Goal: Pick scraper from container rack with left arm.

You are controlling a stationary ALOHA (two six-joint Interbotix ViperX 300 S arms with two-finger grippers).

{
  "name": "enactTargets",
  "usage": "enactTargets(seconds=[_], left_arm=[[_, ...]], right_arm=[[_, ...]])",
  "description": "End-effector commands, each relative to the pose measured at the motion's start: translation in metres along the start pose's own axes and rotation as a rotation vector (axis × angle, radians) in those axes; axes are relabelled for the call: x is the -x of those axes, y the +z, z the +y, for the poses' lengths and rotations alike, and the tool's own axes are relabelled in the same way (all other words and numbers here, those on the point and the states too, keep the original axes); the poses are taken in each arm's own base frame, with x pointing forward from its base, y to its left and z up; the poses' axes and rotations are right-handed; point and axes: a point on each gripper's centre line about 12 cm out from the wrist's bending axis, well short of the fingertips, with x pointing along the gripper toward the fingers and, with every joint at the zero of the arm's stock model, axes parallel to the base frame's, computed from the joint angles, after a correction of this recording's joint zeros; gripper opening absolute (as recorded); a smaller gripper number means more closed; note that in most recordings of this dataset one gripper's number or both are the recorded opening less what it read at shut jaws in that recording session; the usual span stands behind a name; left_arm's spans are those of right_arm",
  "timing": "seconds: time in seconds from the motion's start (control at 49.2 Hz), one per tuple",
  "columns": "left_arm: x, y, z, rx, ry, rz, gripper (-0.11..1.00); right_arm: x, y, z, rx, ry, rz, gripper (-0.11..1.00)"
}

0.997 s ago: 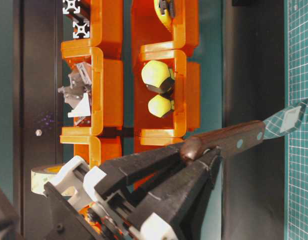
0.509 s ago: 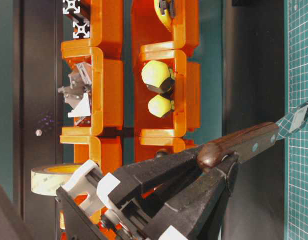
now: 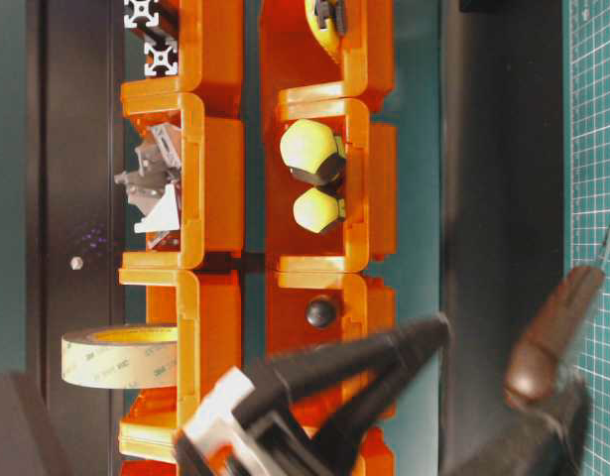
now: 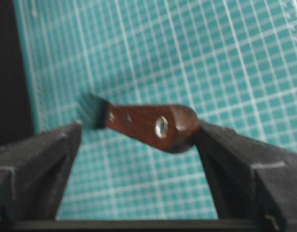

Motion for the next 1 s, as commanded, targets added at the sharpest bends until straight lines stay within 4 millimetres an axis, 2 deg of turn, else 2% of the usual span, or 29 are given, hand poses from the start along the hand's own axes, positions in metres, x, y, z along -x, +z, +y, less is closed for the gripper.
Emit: enactTargets(seconds=[0.0,0.203,0.448,0.631,0.753,0.875,0.976], left_arm=[[0.017,0.003,-0.003,0.084,-0.017,-0.04,0.91],[0.027,-0.013,-0.024,0.219,-0.059,-0.03,0.91],[0.048,-0.01,-0.022,0.287,-0.084,-0.08,0.91],[0.072,-0.008,-0.005,0.327,-0.089,-0.142,0.91],[0.105,-0.008,0.016,0.386,-0.101,-0.23,0.91],[0.141,-0.016,0.04,0.447,-0.116,-0.332,0.91],[0.163,-0.026,0.056,0.476,-0.12,-0.398,0.91]], right_arm=[[-0.001,0.013,0.003,-0.001,0.007,-0.024,0.01],[-0.001,0.012,0.003,-0.001,0.006,-0.021,0.01],[-0.001,0.012,0.003,-0.001,0.007,-0.022,0.01],[-0.001,0.012,0.003,-0.001,0.006,-0.021,0.01],[-0.001,0.012,0.003,-0.001,0.007,-0.024,0.01],[0.0,0.014,0.003,-0.001,0.008,-0.03,0.01],[0.001,0.014,0.003,-0.001,0.009,-0.03,0.01]])
